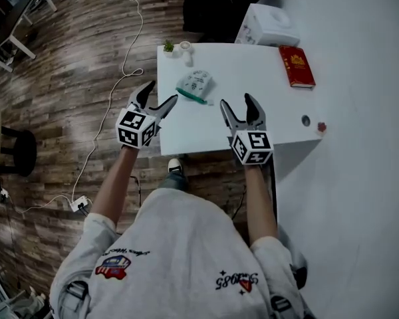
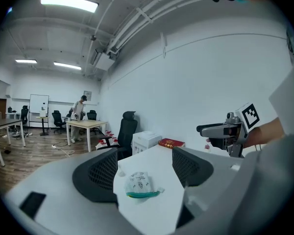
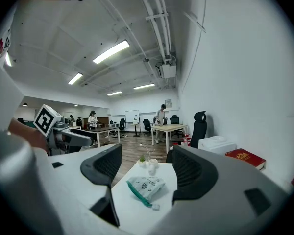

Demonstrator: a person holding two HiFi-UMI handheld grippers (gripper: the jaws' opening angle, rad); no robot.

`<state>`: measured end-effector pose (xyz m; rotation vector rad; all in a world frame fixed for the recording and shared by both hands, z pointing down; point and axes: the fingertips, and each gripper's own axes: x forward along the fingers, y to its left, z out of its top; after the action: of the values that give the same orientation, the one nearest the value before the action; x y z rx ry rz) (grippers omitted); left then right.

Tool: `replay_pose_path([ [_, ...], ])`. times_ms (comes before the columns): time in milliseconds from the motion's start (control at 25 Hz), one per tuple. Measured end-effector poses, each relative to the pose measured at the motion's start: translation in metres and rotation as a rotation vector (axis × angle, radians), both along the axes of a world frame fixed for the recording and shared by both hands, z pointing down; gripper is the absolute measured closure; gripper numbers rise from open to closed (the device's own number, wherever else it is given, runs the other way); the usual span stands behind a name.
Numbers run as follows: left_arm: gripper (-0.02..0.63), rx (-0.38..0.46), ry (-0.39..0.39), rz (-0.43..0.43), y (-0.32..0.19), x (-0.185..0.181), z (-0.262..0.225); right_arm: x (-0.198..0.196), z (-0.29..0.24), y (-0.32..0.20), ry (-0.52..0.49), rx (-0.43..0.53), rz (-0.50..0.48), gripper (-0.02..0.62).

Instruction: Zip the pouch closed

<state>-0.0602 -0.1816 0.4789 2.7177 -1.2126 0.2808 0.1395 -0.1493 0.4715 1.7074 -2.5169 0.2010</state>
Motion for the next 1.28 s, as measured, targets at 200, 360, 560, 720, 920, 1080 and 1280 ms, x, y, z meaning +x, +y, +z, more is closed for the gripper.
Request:
replay_pose_path([
  [200, 0.265, 0.017, -0.013, 0.047, -0.077, -0.003, -0.004, -0.012, -0.004, -0.074, 0.003, 0.003, 0.029, 0.279],
  [360, 0.265, 0.012, -0.02, 0.062, -0.119, -0.009, 0.003, -0.022, -0.002, -0.114, 0.007, 0.001, 0.034, 0.279],
  [560, 0.265, 0.007, -0.011, 0.072, -0.149, -0.006, 0.008, -0.02, -0.003, -0.14, 0.012, 0.024, 0.053, 0.285],
  [720, 0.265, -0.018, 0.007, 0.066, -0.159, 0.007, 0.009, -0.012, 0.002, -0.154, -0.01, 0.022, 0.062, 0.295],
  [920, 0.265, -0.015, -0.005, 0.056, -0.165, 0.027, 0.008, 0.004, -0.003, -0.174, -0.009, 0.021, 0.029, 0.294],
  [1080, 0.265, -0.032, -0.02, 0.051, -0.177, 0.035, 0.014, 0.015, -0.01, -0.186, 0.009, 0.036, 0.019, 0.295],
  [1280, 0.265, -0.058, -0.031, 0.081, -0.19, 0.069, 0.032, 0.041, 0.005, -0.193, 0.012, 0.009, 0.037, 0.295],
])
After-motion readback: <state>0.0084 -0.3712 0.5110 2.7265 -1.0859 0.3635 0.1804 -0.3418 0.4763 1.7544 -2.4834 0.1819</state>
